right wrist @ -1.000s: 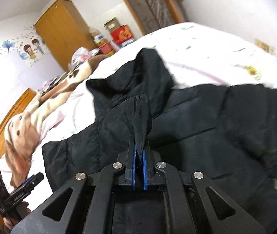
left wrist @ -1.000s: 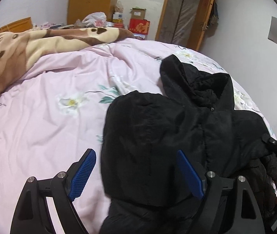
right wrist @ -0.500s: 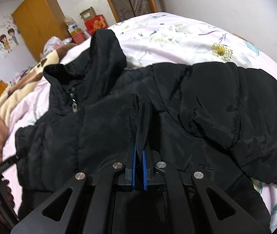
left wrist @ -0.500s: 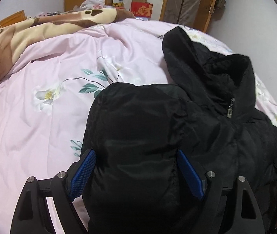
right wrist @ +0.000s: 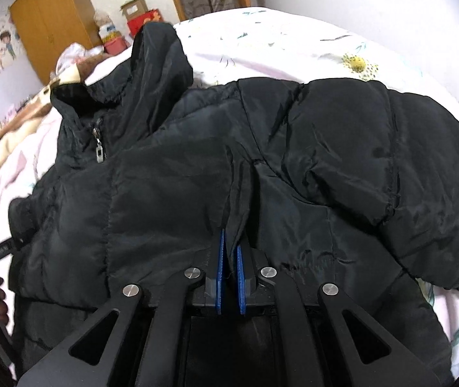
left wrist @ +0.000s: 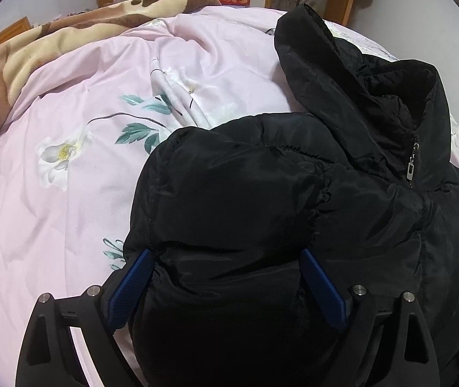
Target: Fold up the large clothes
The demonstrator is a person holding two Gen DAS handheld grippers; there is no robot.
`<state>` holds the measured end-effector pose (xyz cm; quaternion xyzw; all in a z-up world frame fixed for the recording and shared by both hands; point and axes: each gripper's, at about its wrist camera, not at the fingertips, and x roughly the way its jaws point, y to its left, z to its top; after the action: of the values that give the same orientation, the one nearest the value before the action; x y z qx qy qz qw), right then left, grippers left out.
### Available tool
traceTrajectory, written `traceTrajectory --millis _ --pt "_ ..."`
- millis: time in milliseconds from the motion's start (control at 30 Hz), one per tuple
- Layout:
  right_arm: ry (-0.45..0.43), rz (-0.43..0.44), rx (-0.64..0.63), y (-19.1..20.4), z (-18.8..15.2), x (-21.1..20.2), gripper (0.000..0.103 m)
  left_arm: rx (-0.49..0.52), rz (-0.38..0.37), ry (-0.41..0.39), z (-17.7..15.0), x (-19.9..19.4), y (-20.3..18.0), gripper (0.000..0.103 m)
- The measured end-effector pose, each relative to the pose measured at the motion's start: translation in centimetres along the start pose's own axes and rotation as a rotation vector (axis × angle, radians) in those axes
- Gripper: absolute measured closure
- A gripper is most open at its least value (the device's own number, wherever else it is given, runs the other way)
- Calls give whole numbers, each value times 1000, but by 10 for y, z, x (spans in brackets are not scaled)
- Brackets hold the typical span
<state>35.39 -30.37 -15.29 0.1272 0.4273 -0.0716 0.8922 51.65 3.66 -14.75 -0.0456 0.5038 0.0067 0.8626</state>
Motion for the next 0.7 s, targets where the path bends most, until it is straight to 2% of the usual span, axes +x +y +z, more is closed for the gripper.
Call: traceTrajectory --millis 100,133,200,267,300,400,467,500,567,633,667,700 --pt "12 0 -3 0 2 1 95 -6 3 11 1 -3 1 10" --pt "15 -7 -9 0 2 1 91 -8 5 14 1 -5 1 10" --pt "20 -44 -15 -1 3 -2 83 -24 16 21 1 -12 2 10" --pt "14 -92 -2 -3 3 -11 80 -22 12 8 -1 -23 2 10" --pt "-28 -118 7 -3 3 -22 78 -20 15 -7 -1 -31 2 10" --pt "-111 -86 -1 2 0 -43 78 -40 21 -77 -5 -55 3 10" --pt "-128 21 6 7 -2 -45 78 -34 11 -97 -8 -62 -1 10" --pt "-117 72 -7 11 -2 -42 78 -16 9 -85 -10 -61 -4 10" --pt "-79 106 -60 19 -4 -30 78 29 16 -40 -16 -50 -10 10" --pt "11 35 -84 19 -7 -12 78 35 38 16 -21 -37 -11 10" --pt "34 -5 -93 16 -9 -7 78 22 28 30 -23 -33 -9 10" --pt "29 -8 -88 12 -9 -9 78 7 21 24 -24 -33 -6 10"
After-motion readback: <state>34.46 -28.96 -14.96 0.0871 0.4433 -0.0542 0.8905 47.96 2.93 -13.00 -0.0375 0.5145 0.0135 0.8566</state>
